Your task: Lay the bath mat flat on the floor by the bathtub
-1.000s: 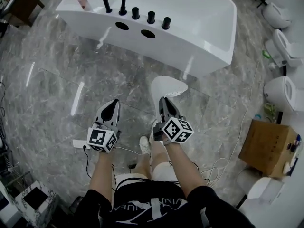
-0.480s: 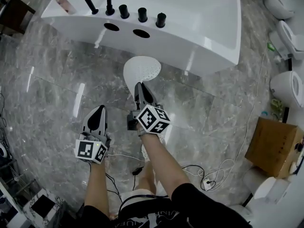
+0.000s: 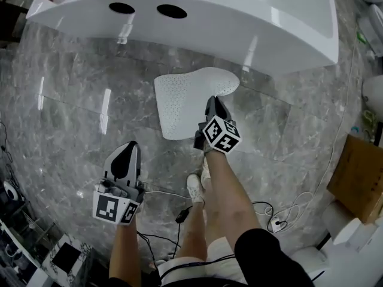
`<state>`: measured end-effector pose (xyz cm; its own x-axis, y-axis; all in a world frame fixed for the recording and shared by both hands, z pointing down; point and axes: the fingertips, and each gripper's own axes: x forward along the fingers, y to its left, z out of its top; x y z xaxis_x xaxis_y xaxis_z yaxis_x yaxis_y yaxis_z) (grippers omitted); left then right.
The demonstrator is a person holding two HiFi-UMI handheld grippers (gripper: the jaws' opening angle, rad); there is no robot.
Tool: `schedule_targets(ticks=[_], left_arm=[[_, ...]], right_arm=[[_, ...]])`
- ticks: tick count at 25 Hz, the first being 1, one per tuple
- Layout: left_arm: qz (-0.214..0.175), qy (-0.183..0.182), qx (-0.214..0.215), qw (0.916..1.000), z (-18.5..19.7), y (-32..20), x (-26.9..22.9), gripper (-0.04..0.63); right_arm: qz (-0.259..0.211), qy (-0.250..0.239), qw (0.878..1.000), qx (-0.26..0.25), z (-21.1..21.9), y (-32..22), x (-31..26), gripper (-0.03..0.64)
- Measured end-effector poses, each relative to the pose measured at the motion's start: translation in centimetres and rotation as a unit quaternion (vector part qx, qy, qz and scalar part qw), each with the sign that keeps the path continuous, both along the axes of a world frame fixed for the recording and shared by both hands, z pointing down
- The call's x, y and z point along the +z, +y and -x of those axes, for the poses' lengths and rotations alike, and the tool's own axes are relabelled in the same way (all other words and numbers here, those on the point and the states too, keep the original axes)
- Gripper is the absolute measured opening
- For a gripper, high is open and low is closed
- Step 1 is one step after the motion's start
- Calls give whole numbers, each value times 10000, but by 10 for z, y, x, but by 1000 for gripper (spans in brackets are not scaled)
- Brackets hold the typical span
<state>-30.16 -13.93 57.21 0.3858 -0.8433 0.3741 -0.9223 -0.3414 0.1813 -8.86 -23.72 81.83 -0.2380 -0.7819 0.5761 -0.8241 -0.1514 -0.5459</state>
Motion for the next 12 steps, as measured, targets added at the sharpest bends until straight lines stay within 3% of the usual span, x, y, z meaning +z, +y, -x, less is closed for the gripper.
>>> schedule_targets(ticks=[5, 12], left_arm=[[239, 43, 136, 9996, -8, -5, 35, 14], [234, 104, 464, 9986, -38, -35, 45, 14]], right_arm=[[243, 359, 9987, 284, -55, 6, 49, 36], [329, 797, 9950, 511, -141, -1, 68, 37]])
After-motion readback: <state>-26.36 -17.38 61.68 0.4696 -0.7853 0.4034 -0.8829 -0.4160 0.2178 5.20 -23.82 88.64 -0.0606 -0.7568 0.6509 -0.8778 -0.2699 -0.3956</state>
